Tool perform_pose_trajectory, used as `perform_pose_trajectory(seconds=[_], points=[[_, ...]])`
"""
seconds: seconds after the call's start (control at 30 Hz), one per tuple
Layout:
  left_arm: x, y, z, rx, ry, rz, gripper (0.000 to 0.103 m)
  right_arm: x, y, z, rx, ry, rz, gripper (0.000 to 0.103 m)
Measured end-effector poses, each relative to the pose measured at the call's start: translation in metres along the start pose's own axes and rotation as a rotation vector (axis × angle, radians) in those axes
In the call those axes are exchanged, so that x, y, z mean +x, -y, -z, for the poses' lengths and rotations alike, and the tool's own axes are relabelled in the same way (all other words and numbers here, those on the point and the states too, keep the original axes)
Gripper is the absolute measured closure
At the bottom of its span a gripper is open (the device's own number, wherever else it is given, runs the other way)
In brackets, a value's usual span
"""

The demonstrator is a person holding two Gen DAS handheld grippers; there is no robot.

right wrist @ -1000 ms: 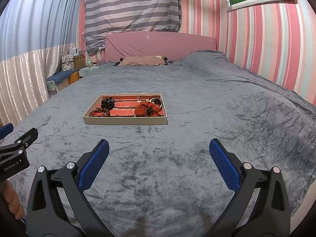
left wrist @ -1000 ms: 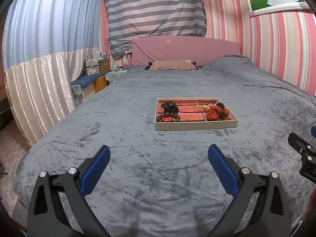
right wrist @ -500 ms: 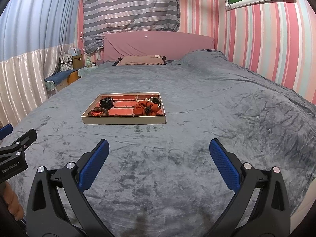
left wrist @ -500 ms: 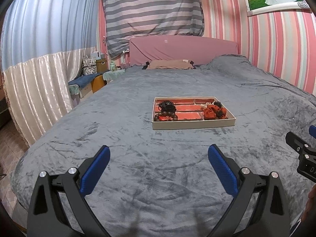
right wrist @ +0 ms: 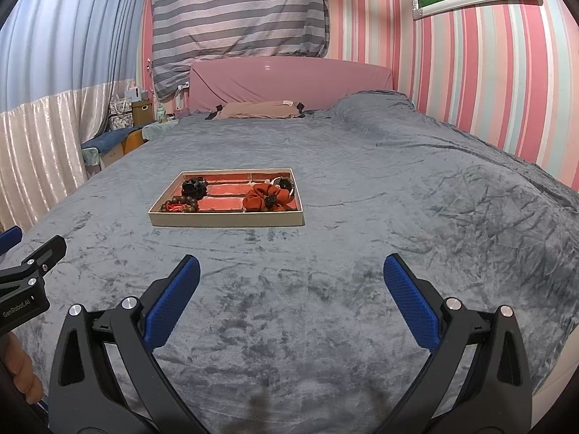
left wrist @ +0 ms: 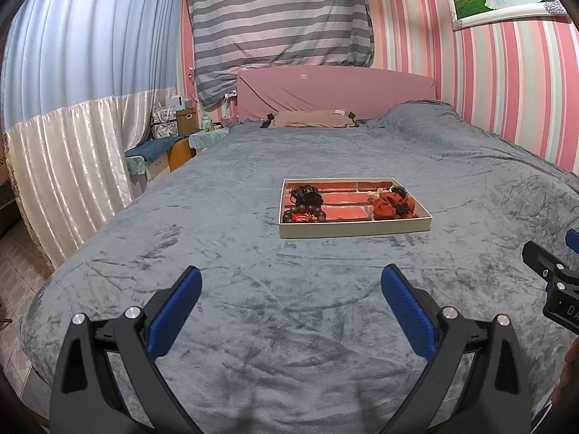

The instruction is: Organize jewelry

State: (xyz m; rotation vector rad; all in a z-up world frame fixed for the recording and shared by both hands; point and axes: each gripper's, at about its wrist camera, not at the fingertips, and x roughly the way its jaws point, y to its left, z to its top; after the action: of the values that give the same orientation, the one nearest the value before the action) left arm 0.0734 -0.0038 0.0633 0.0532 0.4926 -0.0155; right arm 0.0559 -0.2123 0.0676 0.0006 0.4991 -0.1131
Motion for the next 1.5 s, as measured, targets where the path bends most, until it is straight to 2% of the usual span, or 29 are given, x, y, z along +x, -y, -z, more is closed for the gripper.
perform_pose_trajectory(seconds=[1.5], points=[[0.0004,-0.0001,0.0009,0.002,-0.004,-0.002,0.006,0.0058,-0.0003,0.0019,0.003,-0.012,-0.005,0.004]])
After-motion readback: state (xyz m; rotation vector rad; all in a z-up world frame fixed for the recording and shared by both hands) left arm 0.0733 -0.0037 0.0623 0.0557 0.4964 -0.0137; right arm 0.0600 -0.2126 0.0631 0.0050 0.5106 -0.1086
